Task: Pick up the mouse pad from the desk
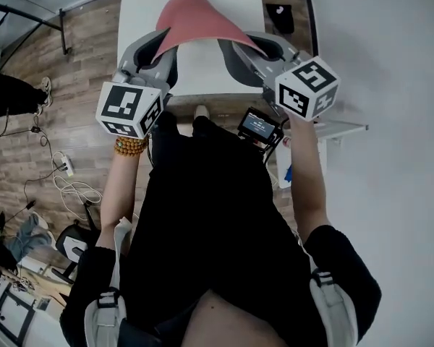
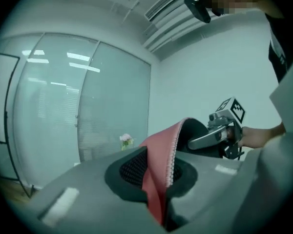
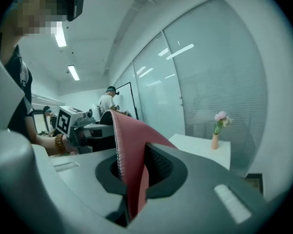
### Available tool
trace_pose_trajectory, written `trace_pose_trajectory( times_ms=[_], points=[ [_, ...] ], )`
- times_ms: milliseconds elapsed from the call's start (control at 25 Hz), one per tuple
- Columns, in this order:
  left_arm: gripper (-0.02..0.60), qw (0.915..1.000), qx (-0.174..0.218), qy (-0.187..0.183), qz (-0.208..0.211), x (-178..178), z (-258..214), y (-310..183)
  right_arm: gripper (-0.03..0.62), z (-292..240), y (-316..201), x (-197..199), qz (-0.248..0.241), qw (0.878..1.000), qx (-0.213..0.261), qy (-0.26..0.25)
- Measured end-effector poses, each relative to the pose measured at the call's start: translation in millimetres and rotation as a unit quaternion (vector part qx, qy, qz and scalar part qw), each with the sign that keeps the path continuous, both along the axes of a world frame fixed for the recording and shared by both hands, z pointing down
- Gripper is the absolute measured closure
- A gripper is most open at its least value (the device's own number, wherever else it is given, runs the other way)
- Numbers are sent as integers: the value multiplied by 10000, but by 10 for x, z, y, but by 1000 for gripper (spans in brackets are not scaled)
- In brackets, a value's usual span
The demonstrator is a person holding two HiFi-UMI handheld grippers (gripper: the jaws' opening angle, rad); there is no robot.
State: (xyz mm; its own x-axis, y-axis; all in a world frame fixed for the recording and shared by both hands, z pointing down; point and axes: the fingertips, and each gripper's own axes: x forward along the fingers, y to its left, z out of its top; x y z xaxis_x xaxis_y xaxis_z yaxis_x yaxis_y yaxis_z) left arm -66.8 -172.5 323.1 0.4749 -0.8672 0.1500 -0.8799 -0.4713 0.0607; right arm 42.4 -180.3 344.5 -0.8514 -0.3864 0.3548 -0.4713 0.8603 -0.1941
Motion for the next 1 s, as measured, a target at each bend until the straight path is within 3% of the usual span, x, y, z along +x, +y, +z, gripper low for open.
trace_pose_trajectory(
  times_ms=[160, 400, 640, 1000],
  points=[
    [557, 9958, 771, -249, -426, -30, -367, -104, 548, -388, -139, 46, 780, 9911, 1076, 114],
    [557, 9798, 1649, -721, -874, -69, -626, -151, 548, -740, -226, 86, 1293, 9760, 1616, -685],
    [557, 9765, 1734, -832, -969, -45, -623, -92, 546, -804, -165, 132, 1441, 9660, 2063, -599],
    [557, 9757, 1508, -1259, -970, 22, -245, -112, 546, -391, -220, 235, 1462, 9676, 2058, -107]
  ],
)
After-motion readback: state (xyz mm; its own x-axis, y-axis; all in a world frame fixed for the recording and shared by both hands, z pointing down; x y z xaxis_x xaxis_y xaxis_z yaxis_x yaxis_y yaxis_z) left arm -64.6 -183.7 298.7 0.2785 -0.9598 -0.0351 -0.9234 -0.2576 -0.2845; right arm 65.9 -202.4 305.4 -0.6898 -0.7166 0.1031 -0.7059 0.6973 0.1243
